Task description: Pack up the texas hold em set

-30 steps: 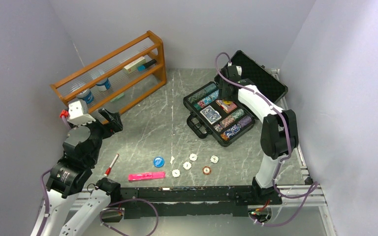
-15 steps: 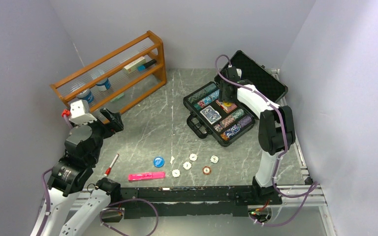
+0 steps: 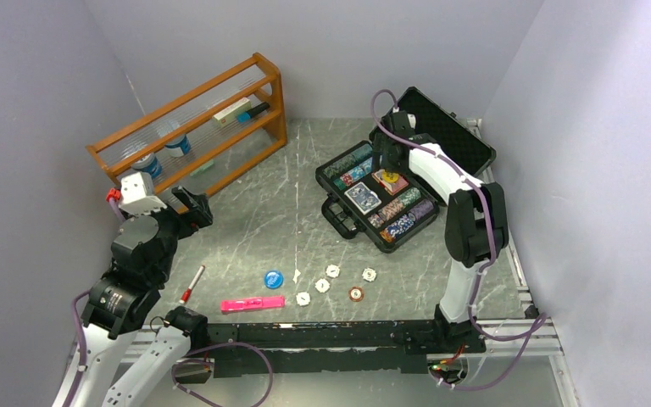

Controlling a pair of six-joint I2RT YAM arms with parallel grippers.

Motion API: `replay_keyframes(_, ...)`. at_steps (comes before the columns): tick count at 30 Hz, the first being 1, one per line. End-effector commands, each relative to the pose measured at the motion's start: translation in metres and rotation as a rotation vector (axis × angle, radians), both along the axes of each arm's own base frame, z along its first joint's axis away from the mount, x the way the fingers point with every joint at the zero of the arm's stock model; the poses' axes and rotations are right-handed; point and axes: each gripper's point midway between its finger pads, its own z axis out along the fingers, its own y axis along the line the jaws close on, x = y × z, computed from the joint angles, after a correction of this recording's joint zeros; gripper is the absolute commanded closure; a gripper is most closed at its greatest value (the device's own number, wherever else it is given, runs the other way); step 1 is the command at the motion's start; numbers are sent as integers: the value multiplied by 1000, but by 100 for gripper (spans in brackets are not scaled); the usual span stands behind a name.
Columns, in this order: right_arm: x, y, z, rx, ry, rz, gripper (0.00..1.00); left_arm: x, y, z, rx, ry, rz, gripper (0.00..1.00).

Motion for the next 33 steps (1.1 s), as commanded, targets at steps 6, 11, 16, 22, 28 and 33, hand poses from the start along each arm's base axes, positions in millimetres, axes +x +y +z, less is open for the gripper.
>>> replay_keyframes(6,-40,61,84,102,-169,149,28,3,-3,15,-38,-40,-4,3)
replay_keyframes(11,-90,135,84,157,-153,375,28,9,-8,18,-56,-43,-13,3)
replay_keyframes(16,-146,198,66,197,-81,578,28,14,-8,20,-64,-37,7,3)
replay_keyframes(22,-221,260,22,181,35,798,24,14,-2,27,-44,-49,33,3)
replay_keyframes(28,-283,302,-14,106,117,966,23,7,21,48,37,-102,118,3)
replay_keyframes(33,-309,321,-37,57,165,1043,23,3,29,57,61,-121,143,3)
